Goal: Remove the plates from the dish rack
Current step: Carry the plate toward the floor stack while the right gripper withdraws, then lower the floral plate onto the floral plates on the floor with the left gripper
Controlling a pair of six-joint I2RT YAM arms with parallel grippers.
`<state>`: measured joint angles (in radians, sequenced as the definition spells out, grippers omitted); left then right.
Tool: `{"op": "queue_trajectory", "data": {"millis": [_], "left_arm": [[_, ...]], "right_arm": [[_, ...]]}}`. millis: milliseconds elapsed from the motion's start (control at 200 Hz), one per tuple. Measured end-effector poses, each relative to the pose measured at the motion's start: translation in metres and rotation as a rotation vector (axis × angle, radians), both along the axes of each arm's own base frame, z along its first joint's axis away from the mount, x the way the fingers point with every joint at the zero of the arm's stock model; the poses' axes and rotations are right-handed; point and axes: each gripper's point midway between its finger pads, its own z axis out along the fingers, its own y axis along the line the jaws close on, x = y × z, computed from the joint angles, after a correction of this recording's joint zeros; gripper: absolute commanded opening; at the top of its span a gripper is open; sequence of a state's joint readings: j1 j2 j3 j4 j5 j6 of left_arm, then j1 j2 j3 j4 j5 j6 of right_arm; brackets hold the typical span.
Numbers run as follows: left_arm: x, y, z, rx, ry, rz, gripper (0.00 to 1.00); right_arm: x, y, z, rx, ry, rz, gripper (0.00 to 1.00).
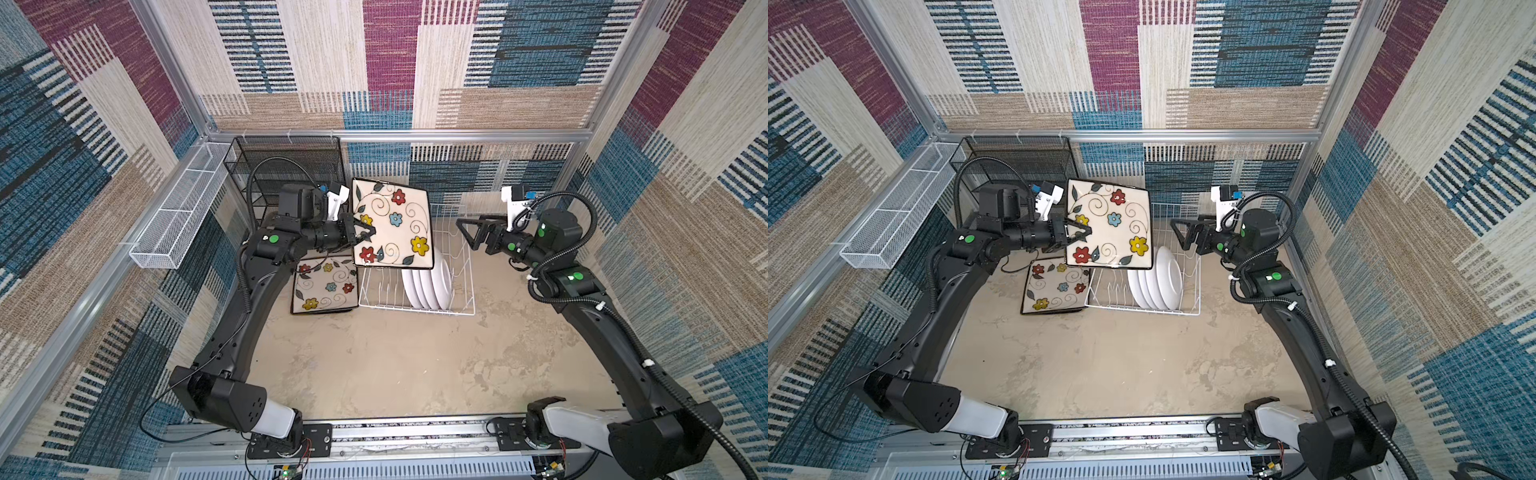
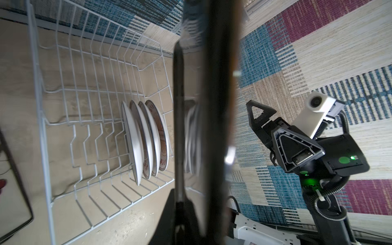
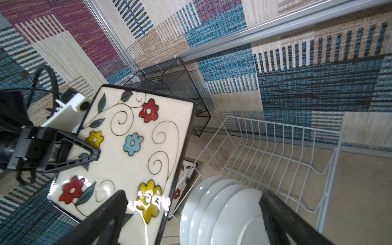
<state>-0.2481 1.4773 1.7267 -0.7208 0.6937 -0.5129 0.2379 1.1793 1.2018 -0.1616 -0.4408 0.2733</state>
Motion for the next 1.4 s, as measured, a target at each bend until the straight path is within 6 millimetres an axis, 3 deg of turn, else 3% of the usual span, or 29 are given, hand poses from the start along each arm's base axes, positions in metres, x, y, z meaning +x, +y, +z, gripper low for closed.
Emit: {"op": "queue_trajectory", "data": {"millis": [145, 311, 696, 836, 1107, 1402], "left_arm": [[-0.007, 0.029, 0.002, 0.114, -0.020, 0.057, 0.00], [-0.015, 0.066, -0.015, 0.248, 0.024, 0.143, 0.00], [-0.026, 0.137, -0.034, 0.426, 0.097, 0.316, 0.00], [-0.026, 0.150, -0.047, 0.492, 0.117, 0.330, 0.00], [-0.027, 0.162, -0.092, 0.558, 0.211, 0.298, 0.00], [-0.005, 0.182, -0.123, 0.522, 0.252, 0.326, 0.00]], "right_arm": [[-0.014, 0.011, -0.012, -0.118, -0.073, 0.020, 1.00], [-0.028, 0.035, -0.025, -0.235, -0.146, 0.083, 1.00], [-0.028, 0.059, -0.045, -0.342, -0.180, 0.153, 1.00], [-0.028, 0.065, -0.050, -0.354, -0.179, 0.170, 1.00], [-0.032, 0.074, -0.055, -0.354, -0.173, 0.206, 1.00], [-0.034, 0.084, -0.066, -0.334, -0.131, 0.238, 1.00]]}}
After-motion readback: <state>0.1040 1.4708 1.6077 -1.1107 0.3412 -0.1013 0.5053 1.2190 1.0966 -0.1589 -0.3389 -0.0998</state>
